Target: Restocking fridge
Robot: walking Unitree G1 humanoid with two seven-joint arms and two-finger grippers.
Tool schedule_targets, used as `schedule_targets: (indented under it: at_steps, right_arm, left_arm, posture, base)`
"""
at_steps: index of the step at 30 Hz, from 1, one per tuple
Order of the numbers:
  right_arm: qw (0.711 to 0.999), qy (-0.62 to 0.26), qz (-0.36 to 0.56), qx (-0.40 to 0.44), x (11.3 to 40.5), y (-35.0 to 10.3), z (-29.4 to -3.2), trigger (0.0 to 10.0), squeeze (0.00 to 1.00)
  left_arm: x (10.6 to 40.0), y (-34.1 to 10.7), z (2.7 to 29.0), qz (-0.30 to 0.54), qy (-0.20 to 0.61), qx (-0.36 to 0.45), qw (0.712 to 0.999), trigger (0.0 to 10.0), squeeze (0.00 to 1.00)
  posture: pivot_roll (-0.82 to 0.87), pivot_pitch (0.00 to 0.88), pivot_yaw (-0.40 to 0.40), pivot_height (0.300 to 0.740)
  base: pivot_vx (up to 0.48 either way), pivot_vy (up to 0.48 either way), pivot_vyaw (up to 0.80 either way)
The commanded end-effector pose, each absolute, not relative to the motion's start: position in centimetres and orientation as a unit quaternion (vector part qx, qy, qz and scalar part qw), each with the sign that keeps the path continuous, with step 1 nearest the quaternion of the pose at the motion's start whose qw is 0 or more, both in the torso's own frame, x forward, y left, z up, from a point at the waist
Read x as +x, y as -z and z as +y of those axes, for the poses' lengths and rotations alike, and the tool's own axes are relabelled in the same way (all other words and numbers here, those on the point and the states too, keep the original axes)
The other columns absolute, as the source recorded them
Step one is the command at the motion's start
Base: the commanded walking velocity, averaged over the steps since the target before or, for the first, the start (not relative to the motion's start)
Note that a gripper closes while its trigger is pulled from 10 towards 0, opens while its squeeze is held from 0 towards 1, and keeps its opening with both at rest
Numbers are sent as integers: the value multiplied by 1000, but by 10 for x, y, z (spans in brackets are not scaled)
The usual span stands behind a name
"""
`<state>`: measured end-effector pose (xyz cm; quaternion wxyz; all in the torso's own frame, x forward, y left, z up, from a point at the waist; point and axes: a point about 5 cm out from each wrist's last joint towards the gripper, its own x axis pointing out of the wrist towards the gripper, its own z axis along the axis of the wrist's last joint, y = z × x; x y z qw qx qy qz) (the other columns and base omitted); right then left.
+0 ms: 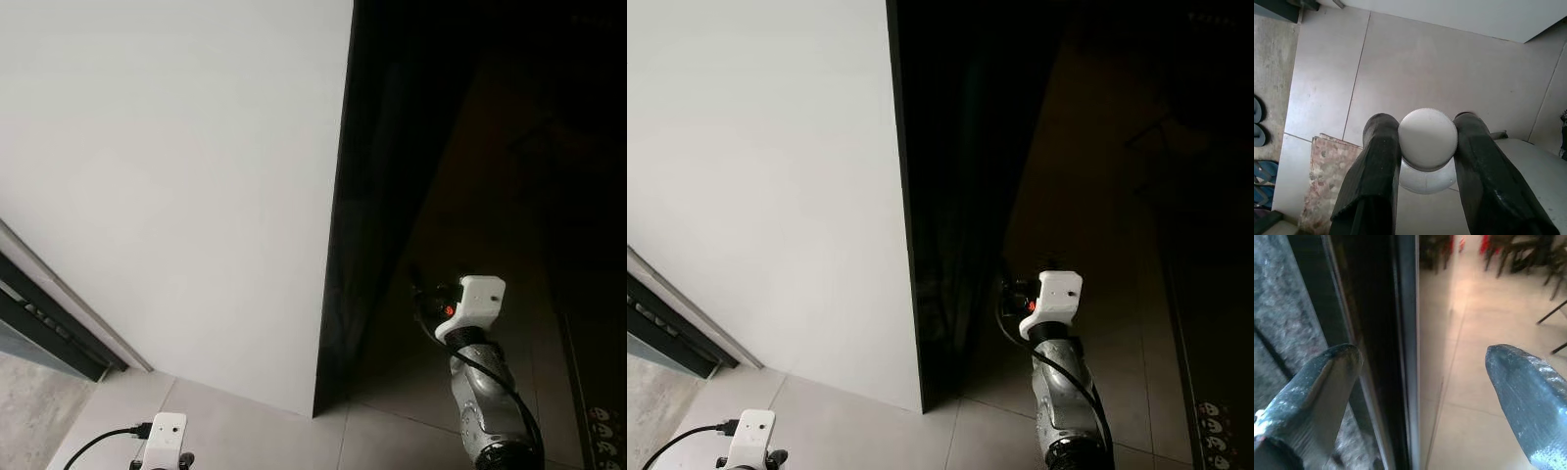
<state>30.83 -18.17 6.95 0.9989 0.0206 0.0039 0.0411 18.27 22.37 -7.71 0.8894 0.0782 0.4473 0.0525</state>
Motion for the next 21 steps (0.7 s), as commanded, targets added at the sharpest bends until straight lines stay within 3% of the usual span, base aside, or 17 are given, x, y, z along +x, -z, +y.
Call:
schedule_targets:
  at_steps: [1, 21]
  right_arm:
    - [998, -65, 17, 20, 314, -72, -180, 10000, 0]
    - [983, -180, 44, 20, 348, -99, -155, 10000, 0]
  left_arm:
    - [177, 80, 225, 458, -54, 80, 884, 10000, 0]
    - [180, 79, 224, 456, -52, 80, 885, 10000, 0]
  posture:
    - [21, 76, 17, 740]
    - [27, 64, 20, 740]
  base:
    - [0, 0, 0]
    - [0, 0, 0]
